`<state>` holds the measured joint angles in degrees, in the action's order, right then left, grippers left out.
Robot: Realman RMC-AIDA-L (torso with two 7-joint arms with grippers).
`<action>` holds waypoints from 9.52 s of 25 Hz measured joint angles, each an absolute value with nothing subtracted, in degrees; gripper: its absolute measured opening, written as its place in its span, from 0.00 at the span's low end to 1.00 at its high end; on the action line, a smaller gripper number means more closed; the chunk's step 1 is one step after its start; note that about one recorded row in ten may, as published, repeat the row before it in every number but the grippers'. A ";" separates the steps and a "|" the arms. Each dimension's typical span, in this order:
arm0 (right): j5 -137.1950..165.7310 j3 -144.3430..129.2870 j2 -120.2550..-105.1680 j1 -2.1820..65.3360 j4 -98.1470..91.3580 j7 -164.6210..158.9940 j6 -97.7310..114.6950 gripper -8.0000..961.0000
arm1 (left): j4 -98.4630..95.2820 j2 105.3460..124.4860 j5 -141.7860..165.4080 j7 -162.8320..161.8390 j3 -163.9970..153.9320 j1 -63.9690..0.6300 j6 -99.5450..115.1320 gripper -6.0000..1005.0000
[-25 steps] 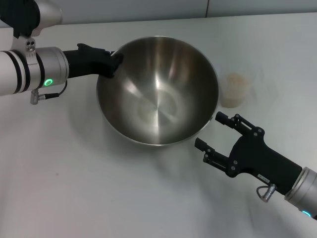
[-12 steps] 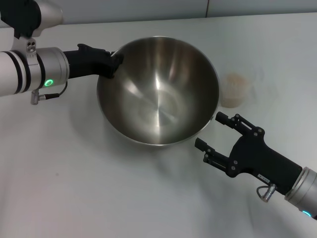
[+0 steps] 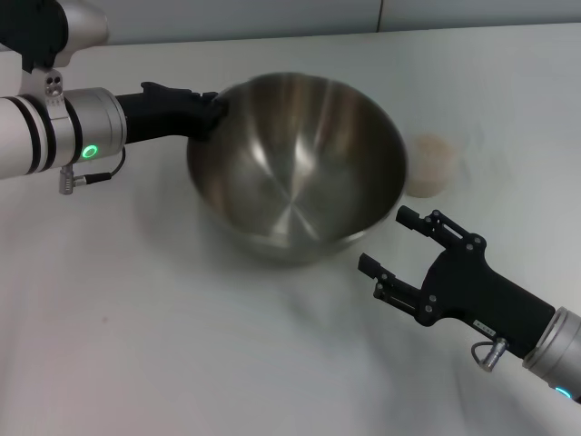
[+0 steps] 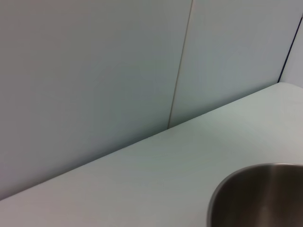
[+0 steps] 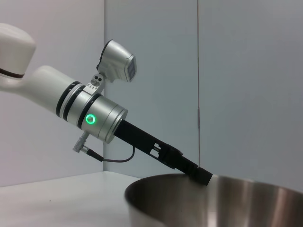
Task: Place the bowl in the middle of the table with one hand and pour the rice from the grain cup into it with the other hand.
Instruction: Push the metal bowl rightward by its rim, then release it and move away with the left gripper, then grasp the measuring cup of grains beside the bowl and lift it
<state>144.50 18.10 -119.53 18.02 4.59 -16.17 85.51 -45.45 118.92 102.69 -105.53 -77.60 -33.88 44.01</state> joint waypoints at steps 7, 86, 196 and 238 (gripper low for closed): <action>144.50 18.10 -119.53 18.16 4.59 -16.17 85.52 0.79 | -45.56 118.94 102.67 -104.87 -78.17 -33.86 43.92 0.18; 143.81 44.13 -119.72 13.27 5.12 -16.08 77.34 0.79 | -51.65 117.43 107.07 -67.92 -42.69 -21.06 99.84 0.82; 143.91 51.22 -119.42 25.42 6.68 -13.12 57.41 0.62 | -51.42 117.86 107.05 -66.09 -42.71 -23.29 99.58 0.82; 143.78 51.24 -119.35 24.74 6.92 -12.67 65.86 0.02 | -49.82 118.01 106.72 -65.32 -42.54 -23.38 99.03 0.82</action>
